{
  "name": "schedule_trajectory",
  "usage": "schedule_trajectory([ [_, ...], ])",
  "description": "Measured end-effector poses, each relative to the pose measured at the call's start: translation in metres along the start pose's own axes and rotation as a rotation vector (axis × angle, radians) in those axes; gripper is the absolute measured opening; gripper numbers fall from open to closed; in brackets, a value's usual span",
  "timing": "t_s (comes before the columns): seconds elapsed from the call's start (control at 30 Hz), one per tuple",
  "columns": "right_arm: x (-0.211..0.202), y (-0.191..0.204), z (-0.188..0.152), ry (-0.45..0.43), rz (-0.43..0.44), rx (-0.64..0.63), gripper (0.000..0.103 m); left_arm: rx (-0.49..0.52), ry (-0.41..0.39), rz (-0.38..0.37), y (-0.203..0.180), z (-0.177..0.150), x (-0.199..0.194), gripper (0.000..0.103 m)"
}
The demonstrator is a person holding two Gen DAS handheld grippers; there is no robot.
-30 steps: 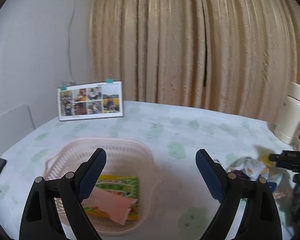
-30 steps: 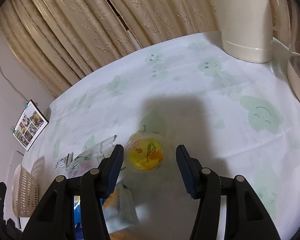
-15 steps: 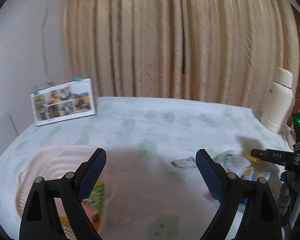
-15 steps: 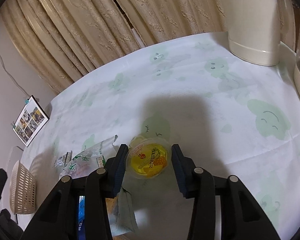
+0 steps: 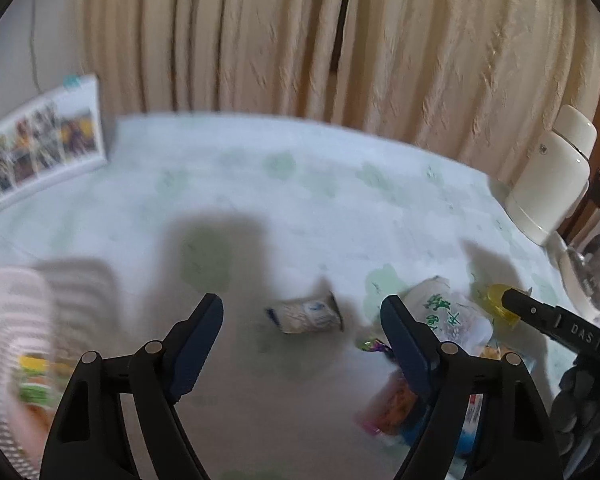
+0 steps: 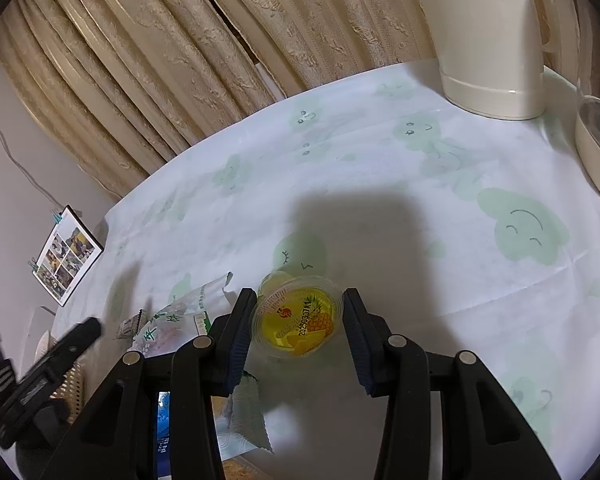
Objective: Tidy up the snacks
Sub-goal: 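Grasp the small wrapped candy with the left gripper while the right gripper holds the jelly cup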
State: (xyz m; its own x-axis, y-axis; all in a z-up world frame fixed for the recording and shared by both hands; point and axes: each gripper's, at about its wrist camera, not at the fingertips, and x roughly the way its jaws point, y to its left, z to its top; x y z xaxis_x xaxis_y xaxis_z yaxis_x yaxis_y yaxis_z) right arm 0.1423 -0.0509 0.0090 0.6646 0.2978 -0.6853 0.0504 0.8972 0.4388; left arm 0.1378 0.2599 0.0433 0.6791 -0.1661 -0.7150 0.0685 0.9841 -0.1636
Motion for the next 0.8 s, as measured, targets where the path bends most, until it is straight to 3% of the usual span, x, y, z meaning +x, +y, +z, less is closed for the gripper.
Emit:
schedule_trajectory([
  [0.3,-0.001,-0.001,0.000,-0.002,0.003,0.002,0.041,-0.023,0.086,-0.025,0.001,0.004,0.031,0.079],
  [0.53,-0.002,0.000,0.000,-0.003,0.000,-0.004,0.041,-0.012,0.090,-0.009,0.002,-0.002,0.044,0.077],
  [0.67,-0.004,0.003,-0.001,-0.010,-0.006,-0.020,0.041,0.047,0.067,0.037,-0.004,-0.005,0.045,0.056],
  [0.8,-0.007,0.006,-0.001,-0.020,-0.012,-0.040,0.041,0.049,0.055,-0.010,-0.003,-0.006,0.040,0.044],
])
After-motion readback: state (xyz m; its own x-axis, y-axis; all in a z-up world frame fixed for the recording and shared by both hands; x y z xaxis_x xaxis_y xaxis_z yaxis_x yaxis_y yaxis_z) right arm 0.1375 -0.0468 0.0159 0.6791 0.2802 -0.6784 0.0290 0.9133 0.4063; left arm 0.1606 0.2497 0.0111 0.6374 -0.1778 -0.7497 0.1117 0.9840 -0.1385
